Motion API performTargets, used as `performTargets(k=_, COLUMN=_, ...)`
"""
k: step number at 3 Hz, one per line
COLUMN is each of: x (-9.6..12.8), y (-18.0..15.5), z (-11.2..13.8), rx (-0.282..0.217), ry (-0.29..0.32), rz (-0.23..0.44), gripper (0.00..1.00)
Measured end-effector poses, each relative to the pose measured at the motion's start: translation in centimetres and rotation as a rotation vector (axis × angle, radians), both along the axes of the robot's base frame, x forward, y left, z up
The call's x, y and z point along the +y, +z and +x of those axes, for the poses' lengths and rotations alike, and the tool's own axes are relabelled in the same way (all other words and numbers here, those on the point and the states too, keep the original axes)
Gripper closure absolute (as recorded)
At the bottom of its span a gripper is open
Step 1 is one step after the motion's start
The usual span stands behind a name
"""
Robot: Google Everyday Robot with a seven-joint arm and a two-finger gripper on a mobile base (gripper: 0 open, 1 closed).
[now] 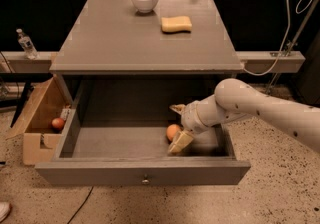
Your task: Pick orange from top drawer and place on counter
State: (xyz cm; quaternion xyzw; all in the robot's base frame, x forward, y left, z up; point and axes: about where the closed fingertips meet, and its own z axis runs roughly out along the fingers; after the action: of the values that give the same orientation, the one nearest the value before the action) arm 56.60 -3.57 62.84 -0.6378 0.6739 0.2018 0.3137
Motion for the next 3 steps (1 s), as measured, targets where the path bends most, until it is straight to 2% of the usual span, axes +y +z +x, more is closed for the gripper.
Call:
performTargets(k=1, x=-0.32, y=-0.71, z=0.03, rx=0.012, ry=0.005, rz=-0.006, gripper=0.0)
performTargets(k=2, x=-0.68, y=-1.25, z=-0.02, rx=0.018, ry=0.018, rz=-0.019, gripper=0.18)
performTargets(k=3, x=-0.98, y=-1.66, z=-0.03, rx=0.021, ry=0.037, rz=-0.032, gripper=0.42)
